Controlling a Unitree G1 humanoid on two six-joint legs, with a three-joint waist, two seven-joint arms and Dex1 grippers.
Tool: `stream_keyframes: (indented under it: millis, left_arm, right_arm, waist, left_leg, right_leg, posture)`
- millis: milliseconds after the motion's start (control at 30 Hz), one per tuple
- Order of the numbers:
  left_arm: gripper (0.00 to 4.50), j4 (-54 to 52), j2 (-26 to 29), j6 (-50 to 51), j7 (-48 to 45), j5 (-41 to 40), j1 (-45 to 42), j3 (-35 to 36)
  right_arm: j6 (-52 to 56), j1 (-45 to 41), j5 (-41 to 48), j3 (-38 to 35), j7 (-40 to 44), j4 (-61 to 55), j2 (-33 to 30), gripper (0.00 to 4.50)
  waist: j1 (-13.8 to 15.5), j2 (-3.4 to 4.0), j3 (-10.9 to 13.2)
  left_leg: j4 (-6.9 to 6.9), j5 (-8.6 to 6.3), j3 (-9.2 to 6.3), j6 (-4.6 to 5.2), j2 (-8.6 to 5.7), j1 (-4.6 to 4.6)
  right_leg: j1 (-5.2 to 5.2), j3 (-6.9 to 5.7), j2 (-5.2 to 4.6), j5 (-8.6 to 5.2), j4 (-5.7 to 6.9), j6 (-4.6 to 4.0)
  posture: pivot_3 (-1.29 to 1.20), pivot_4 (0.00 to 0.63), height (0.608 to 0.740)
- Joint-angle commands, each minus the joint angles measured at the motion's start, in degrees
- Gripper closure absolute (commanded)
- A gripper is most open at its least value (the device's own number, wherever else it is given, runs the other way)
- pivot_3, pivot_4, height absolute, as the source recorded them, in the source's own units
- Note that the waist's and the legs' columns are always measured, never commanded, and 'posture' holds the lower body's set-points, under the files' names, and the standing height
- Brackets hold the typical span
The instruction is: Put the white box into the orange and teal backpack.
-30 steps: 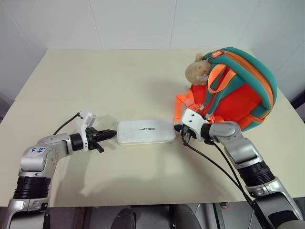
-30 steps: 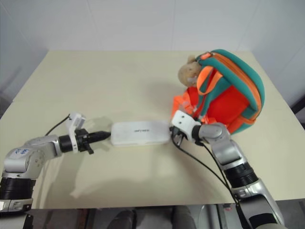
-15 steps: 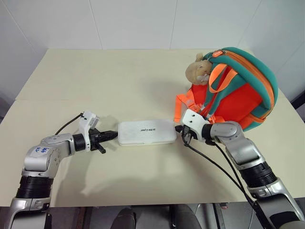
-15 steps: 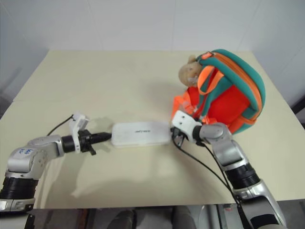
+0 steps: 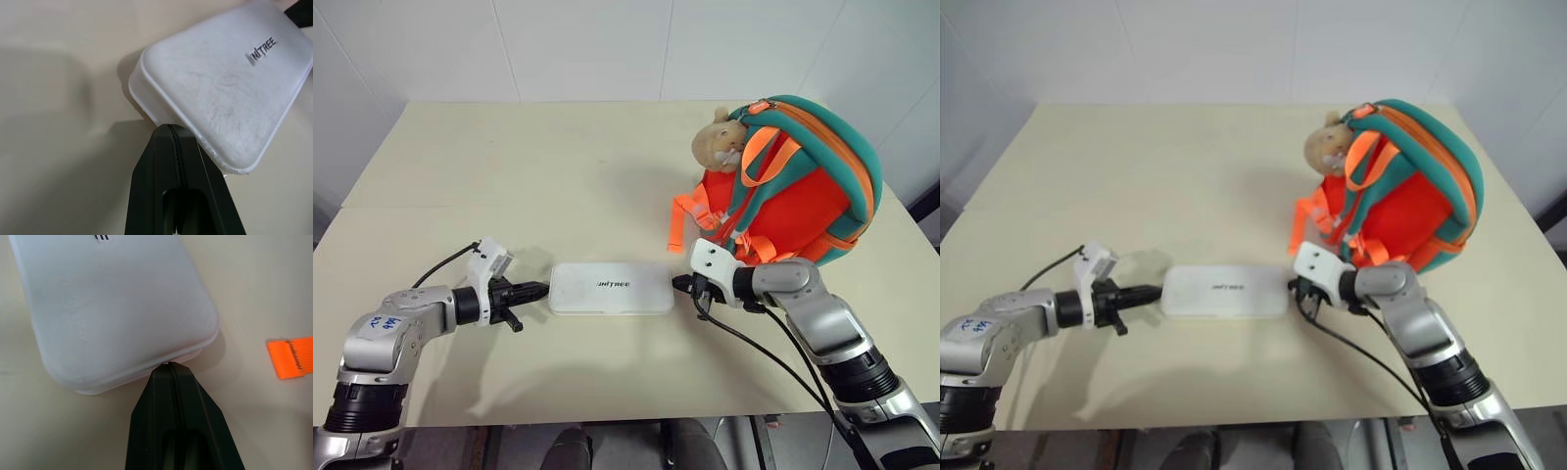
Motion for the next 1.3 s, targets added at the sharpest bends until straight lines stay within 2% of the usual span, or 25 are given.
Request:
stream_keyframes:
  millis: [33, 400, 700, 967, 1100, 1167, 1200, 1300]
  left_arm:
    - [4.50, -4.52, -0.56, 0.91, -1.71, -3.18, 0.87, -0.81]
    - [4.50, -8.52, -0.83, 4.21, -0.71, -3.71, 4.35, 1.76]
    - [4.50, -6.42, -2.22, 0.76, -0.06, -2.66, 3.61, 3.95]
    - [4.50, -5.19, -1.10, -0.22, -2.09, -2.78, 3.63, 3.74]
    - [3.67, -4.13, -0.67, -0.57, -2.38, -2.19, 3.43, 3.25]
    - [3.03, -3.32, -0.43, -0.85, -2.45, -1.87, 3.26, 3.13]
    - [2.73, -2.81, -0.11, -0.84, -2.44, -1.77, 3.11, 3.28]
    - [1.77, -0.53, 1.56, -0.17, -2.33, -1.48, 2.35, 3.90]
  right_arm:
    - [0.06, -0.06, 3.63, 1.26, 2.30, -5.81, 0.67, 4.38]
    - [2.89, 0.98, 5.06, 1.24, 2.78, -8.30, -0.07, 4.38]
    - [1.90, 1.20, 4.24, 0.39, 2.47, -6.38, -1.45, 4.38]
    - [1.41, 1.69, 4.13, -1.07, 2.83, -5.41, -4.76, 4.38]
    - [0.74, 1.60, 4.48, -1.24, 2.85, -4.86, -5.71, 4.38]
    - [0.85, 1.68, 4.75, -1.33, 2.87, -5.07, -5.96, 3.65]
    - [1.17, 1.81, 4.95, -1.53, 2.91, -5.41, -6.19, 3.45]
    - [2.01, 2.12, 5.48, -2.40, 2.71, -6.16, -7.20, 2.45]
  waist:
    - [0.01, 0.00, 0.00]
    - [0.04, 0.00, 0.00]
    - [0.06, 0.00, 0.00]
    - [0.07, 0.00, 0.00]
    - [0.07, 0.00, 0.00]
    - [0.07, 0.00, 0.00]
    - [0.07, 0.00, 0.00]
    - [0.06, 0.00, 0.00]
  left_leg:
    - [0.01, -0.01, 0.00, 0.01, 0.00, 0.00]
    - [0.04, -0.01, 0.00, 0.02, 0.00, 0.02]
    - [0.05, -0.01, 0.00, 0.02, 0.00, 0.00]
    - [0.04, -0.01, 0.00, 0.02, 0.00, 0.00]
    - [0.04, -0.01, 0.00, 0.02, 0.00, 0.00]
    - [0.05, -0.01, 0.00, 0.02, 0.00, 0.01]
    - [0.05, -0.01, 0.00, 0.03, 0.00, 0.00]
    - [0.04, -0.02, 0.00, 0.03, 0.00, 0.00]
  right_leg:
    - [0.00, 0.00, 0.00, 0.00, 0.00, 0.00]
    - [0.01, 0.01, 0.00, 0.00, 0.04, 0.00]
    - [0.01, 0.00, 0.00, 0.00, 0.02, -0.01]
    - [0.01, 0.00, 0.00, 0.00, 0.00, -0.01]
    - [0.01, 0.00, 0.00, 0.00, 0.01, -0.01]
    - [0.01, 0.00, 0.00, 0.00, 0.02, -0.01]
    - [0.01, 0.00, 0.00, 0.00, 0.02, -0.01]
    - [0.01, 0.00, 0.00, 0.00, 0.01, -0.01]
  posture:
    - [0.00, 0.150, 0.740]
    - [0.00, 0.150, 0.740]
    - [0.00, 0.150, 0.740]
    - [0.00, 0.150, 0.740]
    - [0.00, 0.150, 0.740]
    - [0.00, 0.150, 0.740]
    - [0.00, 0.150, 0.740]
    - [0.00, 0.150, 0.740]
